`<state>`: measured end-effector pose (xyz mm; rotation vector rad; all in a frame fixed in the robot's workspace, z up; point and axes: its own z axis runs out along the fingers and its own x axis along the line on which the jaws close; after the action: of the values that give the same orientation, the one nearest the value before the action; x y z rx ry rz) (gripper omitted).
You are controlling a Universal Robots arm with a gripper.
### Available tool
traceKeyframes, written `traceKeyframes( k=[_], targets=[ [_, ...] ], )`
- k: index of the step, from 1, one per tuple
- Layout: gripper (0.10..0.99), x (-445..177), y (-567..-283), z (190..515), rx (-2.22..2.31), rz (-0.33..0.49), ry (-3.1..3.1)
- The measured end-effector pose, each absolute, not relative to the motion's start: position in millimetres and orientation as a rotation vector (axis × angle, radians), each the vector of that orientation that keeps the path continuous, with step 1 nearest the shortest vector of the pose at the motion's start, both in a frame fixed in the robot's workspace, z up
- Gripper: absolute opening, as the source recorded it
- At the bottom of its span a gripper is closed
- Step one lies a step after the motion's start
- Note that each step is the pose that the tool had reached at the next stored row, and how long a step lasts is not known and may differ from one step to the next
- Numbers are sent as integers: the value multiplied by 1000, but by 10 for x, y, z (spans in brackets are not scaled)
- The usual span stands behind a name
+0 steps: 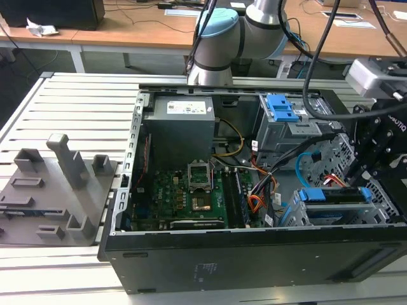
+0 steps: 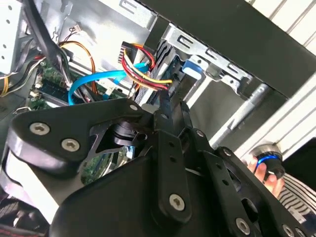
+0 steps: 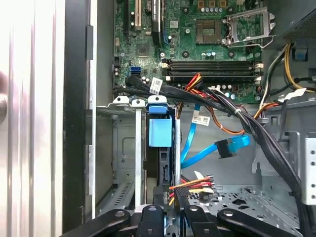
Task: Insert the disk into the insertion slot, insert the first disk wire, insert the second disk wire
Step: 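Insert the first disk wire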
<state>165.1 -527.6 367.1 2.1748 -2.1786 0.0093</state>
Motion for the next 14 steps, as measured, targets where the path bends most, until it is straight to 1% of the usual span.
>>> traceKeyframes(
  k=[4,5,6,14],
  targets=[
    [224,1651,-5262,3804,2175,9,-2179],
    [153,1651,-5259,3822,2175,9,-2179],
    [106,1651,-5257,3837,2175,9,-2179],
    [106,1611,-5254,3864,2175,9,-2178]
  ],
)
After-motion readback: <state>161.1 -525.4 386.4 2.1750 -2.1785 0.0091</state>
